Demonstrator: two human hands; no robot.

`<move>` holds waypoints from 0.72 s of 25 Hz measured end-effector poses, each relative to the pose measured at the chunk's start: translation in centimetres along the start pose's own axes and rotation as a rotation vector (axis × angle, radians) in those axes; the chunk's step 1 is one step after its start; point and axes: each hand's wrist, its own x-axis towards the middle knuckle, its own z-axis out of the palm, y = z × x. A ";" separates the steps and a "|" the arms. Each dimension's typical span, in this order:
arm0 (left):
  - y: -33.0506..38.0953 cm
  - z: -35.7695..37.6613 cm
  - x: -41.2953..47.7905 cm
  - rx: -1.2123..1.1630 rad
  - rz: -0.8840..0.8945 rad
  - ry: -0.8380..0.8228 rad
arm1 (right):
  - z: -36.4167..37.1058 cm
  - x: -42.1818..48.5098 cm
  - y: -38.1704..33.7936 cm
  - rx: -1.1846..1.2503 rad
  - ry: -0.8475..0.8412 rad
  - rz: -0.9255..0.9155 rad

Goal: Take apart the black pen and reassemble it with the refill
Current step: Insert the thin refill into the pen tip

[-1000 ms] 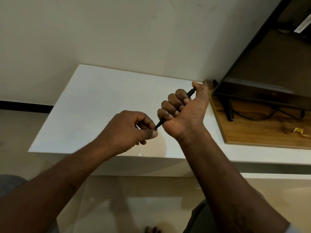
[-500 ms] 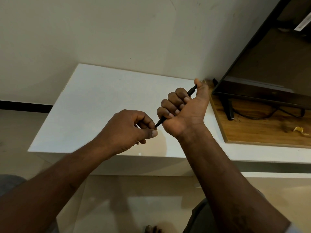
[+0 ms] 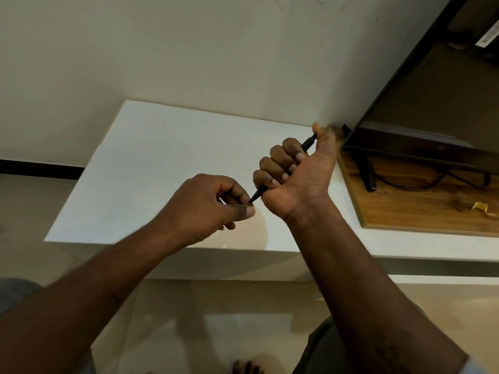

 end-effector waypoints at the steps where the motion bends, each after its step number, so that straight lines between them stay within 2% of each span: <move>1: 0.0 0.0 0.0 -0.005 -0.002 0.001 | 0.0 0.0 0.0 0.004 -0.006 0.003; 18: -0.2 0.2 0.0 0.027 0.013 0.004 | 0.0 0.0 0.1 -0.029 -0.016 0.000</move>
